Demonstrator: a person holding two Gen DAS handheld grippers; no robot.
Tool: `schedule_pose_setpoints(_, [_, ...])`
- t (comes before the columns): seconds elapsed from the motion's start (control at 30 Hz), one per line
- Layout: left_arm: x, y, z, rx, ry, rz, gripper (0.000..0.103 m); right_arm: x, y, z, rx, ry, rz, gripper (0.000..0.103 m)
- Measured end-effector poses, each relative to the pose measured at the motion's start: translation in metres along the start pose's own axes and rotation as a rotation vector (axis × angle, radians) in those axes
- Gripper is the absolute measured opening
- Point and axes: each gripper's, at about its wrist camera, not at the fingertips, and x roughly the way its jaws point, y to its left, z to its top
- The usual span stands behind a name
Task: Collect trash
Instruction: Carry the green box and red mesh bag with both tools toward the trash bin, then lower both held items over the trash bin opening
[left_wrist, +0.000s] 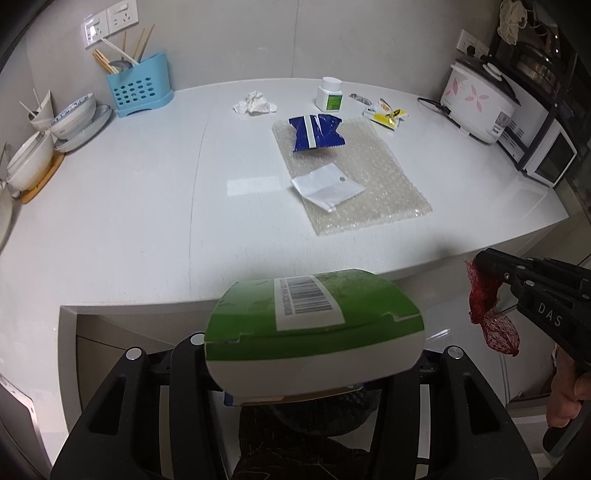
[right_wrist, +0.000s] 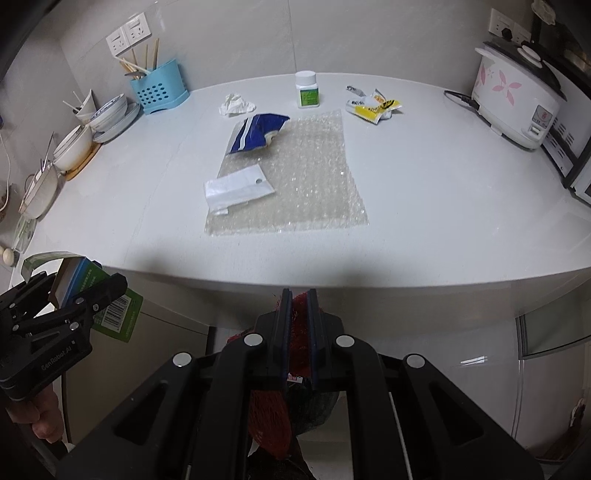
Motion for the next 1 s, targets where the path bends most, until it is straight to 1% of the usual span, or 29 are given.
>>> schedule_pose_setpoints(0.3, [0.018, 0.002, -0.02, 0.011, 0.042, 0.009, 0.046, 0.014, -0.001, -0.028, 0.012, 0.045, 0.002, 0.007])
schedule_pose_setpoints(0.4, [0.029, 0.005, -0.028, 0.01, 0.063, 0.021, 0.046, 0.02, 0.001, -0.034, 0.013, 0.053, 0.007, 0.007])
schedule_pose_setpoints(0.53, [0.044, 0.006, -0.038, 0.024, 0.071, 0.023, 0.046, 0.034, 0.0, -0.045, 0.02, 0.077, 0.009, 0.007])
schedule_pose_setpoints(0.7, [0.07, 0.014, -0.053, 0.016, 0.114, 0.034, 0.046, 0.053, 0.003, -0.057, 0.008, 0.101, 0.005, 0.007])
schedule_pose_setpoints(0.8, [0.083, 0.016, -0.06, 0.005, 0.133, 0.026, 0.046, 0.063, 0.004, -0.065, 0.002, 0.114, 0.009, 0.007])
schedule_pose_setpoints(0.9, [0.092, 0.012, -0.068, 0.031, 0.122, 0.017, 0.046, 0.076, 0.005, -0.073, -0.003, 0.126, 0.018, 0.007])
schedule_pose_setpoints(1.0, [0.103, 0.008, -0.075, 0.053, 0.132, 0.006, 0.046, 0.091, 0.005, -0.081, -0.01, 0.145, 0.018, 0.007])
